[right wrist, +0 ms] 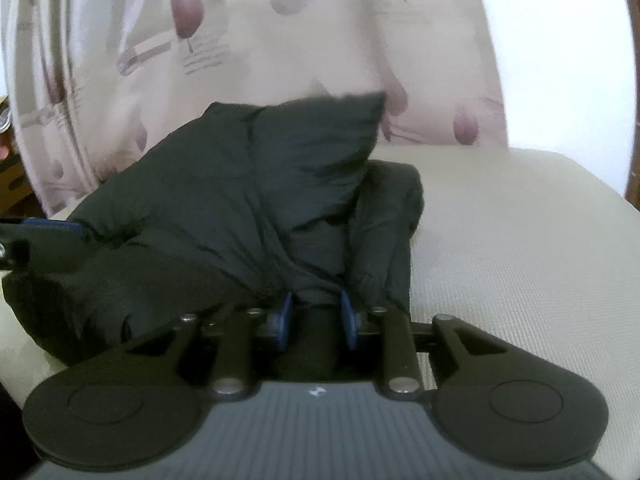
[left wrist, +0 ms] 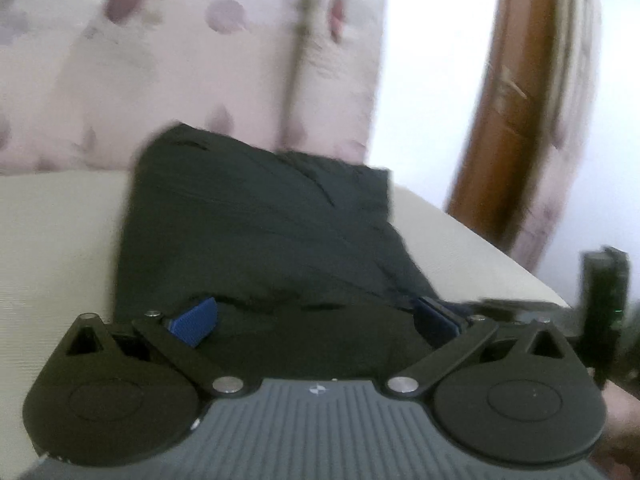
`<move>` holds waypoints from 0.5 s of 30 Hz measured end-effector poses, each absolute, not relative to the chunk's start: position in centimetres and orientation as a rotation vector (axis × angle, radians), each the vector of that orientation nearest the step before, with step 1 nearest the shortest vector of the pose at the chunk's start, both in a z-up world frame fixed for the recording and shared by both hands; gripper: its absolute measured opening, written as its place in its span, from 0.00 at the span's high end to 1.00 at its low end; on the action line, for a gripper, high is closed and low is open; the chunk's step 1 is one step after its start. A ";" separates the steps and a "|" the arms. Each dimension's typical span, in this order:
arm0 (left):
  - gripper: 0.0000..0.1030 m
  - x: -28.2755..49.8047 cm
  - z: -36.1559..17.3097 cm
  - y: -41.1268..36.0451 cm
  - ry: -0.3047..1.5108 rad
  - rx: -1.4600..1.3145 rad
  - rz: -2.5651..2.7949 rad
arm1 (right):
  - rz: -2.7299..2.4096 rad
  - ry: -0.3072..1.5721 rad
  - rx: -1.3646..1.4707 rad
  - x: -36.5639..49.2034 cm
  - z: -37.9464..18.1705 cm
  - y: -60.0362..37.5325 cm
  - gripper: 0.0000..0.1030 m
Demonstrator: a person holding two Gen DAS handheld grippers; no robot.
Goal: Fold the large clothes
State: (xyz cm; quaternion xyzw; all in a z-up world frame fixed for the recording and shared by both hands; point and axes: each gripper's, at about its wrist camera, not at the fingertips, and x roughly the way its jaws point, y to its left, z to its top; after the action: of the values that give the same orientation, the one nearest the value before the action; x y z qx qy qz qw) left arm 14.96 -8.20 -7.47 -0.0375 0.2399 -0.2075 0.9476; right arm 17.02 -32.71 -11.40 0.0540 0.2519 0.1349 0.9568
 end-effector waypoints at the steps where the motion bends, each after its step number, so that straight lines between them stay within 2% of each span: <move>1: 0.00 14.6 -7.3 -7.6 0.484 -0.079 -0.396 | 0.267 0.510 0.125 16.7 -11.1 -32.9 0.58; 2: 0.00 14.4 -7.1 -7.1 0.483 -0.079 -0.379 | 0.268 0.505 0.142 16.4 -10.8 -33.2 0.53; 3: 0.00 14.4 -6.9 -6.5 0.488 -0.076 -0.365 | 0.270 0.497 0.159 16.1 -10.4 -33.6 0.42; 4: 0.00 14.4 -6.7 -6.1 0.496 -0.072 -0.355 | 0.265 0.480 0.177 15.6 -10.0 -34.0 0.23; 6: 0.00 14.9 -6.4 -5.0 0.500 -0.068 -0.327 | 0.244 0.425 0.198 14.7 -9.1 -34.8 0.03; 7: 0.00 15.1 -6.3 -4.4 0.499 -0.072 -0.316 | 0.240 0.405 0.207 14.5 -8.7 -35.3 0.00; 9: 0.00 16.2 -6.3 -3.0 0.512 -0.106 -0.311 | 0.249 0.424 0.201 15.1 -8.2 -35.8 0.00; 15: 0.00 21.6 -8.6 -0.1 0.638 -0.207 -0.382 | 0.297 0.629 0.231 20.4 -9.6 -36.1 0.00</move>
State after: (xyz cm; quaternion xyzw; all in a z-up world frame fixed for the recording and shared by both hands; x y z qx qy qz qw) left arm 21.59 -0.06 -8.61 -0.1009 0.3114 -0.1861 0.9264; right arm 20.36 -36.14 -9.57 0.1127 0.3073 0.1453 0.9337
